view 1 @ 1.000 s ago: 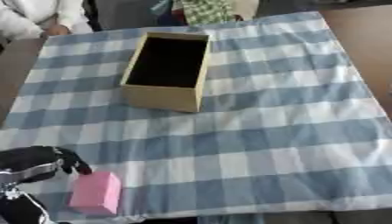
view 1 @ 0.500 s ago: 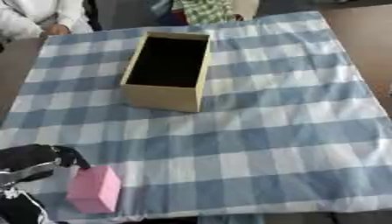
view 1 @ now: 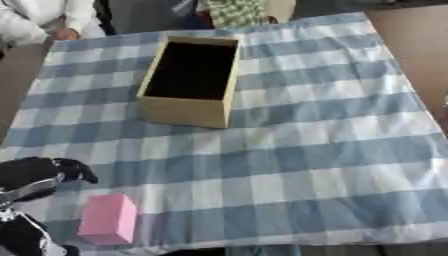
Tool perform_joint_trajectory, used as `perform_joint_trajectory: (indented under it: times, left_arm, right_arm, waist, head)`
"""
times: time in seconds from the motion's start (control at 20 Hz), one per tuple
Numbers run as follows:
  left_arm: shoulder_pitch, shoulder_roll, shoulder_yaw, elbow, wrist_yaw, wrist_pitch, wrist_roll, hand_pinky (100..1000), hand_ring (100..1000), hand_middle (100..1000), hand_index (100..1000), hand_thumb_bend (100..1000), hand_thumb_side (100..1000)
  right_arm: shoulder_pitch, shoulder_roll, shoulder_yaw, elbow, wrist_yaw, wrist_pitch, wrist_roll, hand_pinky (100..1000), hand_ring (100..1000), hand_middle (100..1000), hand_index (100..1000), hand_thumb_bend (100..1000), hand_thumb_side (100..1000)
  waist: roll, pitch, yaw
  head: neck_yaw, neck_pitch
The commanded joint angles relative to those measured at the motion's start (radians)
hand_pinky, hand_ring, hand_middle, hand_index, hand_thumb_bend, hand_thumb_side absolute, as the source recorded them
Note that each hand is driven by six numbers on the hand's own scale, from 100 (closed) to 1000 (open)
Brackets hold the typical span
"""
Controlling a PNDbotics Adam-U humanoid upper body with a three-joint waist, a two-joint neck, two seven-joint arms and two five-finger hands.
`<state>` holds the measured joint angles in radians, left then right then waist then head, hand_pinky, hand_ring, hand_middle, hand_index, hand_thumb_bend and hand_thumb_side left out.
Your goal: Pick up objects on the table and place them in the box.
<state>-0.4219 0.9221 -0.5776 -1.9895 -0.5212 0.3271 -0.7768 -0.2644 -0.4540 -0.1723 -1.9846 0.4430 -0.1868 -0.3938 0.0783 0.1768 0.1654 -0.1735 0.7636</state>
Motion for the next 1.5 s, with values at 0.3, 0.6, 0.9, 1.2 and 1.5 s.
perform_joint_trajectory:
  times: [0.3, 0.6, 0.9, 1.2, 1.5]
  left_arm:
    - [-0.035, -0.008, -0.015, -0.010, 0.015, 0.037, -0.045, 880, 913, 912, 925, 624, 292]
    - [-0.042, -0.019, -0.030, -0.010, -0.004, 0.050, -0.069, 881, 912, 906, 923, 623, 288]
    - [-0.047, -0.038, -0.042, -0.010, -0.014, 0.072, -0.086, 867, 904, 882, 919, 607, 288]
    - [-0.050, -0.053, -0.050, 0.001, -0.025, 0.079, -0.085, 841, 877, 836, 903, 594, 283]
    - [-0.050, -0.063, -0.055, 0.014, -0.029, 0.081, -0.072, 691, 721, 735, 852, 553, 263]
  right_arm:
    - [-0.013, -0.010, -0.007, -0.015, -0.008, -0.001, 0.001, 853, 665, 663, 741, 100, 902]
    - [-0.014, -0.007, -0.007, -0.015, -0.009, 0.000, 0.001, 853, 665, 662, 741, 100, 902]
    - [-0.015, -0.005, -0.007, -0.015, -0.010, 0.000, 0.002, 853, 664, 662, 741, 100, 902]
    - [-0.013, -0.002, -0.009, -0.015, -0.012, 0.002, 0.002, 853, 664, 661, 740, 100, 901]
    - [-0.012, 0.001, -0.011, -0.015, -0.012, 0.004, 0.001, 853, 664, 661, 740, 100, 901]
  waist:
    - [-0.005, -0.009, -0.003]
    - [-0.005, -0.008, -0.003]
    - [-0.006, -0.007, -0.004]
    - [-0.007, -0.005, -0.005]
    - [-0.007, -0.003, -0.006]
  head:
    - [0.002, 0.006]
    - [0.005, 0.006]
    - [0.007, 0.006]
    - [0.009, 0.006]
    - [0.009, 0.006]
